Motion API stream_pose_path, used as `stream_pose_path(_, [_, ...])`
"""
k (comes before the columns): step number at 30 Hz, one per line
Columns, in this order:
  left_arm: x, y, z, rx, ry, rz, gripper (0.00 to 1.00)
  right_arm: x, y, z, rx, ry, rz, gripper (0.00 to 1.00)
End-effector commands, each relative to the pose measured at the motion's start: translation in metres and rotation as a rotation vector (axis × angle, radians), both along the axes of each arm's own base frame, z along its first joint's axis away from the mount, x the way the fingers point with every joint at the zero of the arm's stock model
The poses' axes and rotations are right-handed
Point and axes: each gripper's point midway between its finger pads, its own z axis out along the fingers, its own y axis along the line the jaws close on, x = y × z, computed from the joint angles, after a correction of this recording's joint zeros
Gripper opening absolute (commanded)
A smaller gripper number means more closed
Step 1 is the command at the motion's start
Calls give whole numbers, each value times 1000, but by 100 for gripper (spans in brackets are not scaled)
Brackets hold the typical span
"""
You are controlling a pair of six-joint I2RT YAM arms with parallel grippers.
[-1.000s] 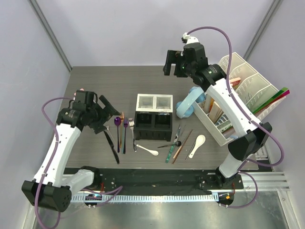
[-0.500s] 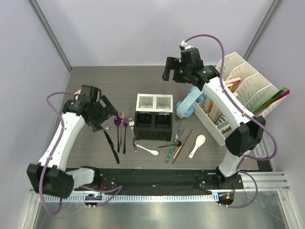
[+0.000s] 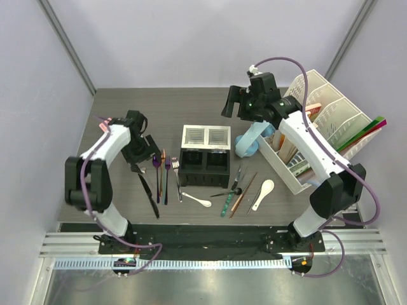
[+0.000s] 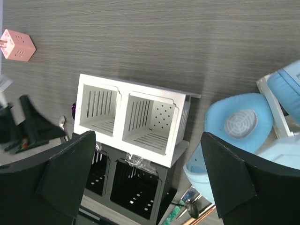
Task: Sort the eating utensils into containers
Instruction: Pick up the spoon from the center of the board.
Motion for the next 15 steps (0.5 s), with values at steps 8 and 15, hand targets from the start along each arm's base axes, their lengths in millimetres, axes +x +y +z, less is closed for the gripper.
stream_pose_path(8, [49, 2, -19, 23, 12, -116, 74, -7, -32, 18, 128, -23, -57, 100])
stream_pose_path(15, [23, 1, -41, 8, 16, -150, 67, -3, -49, 13, 203, 10, -111, 100])
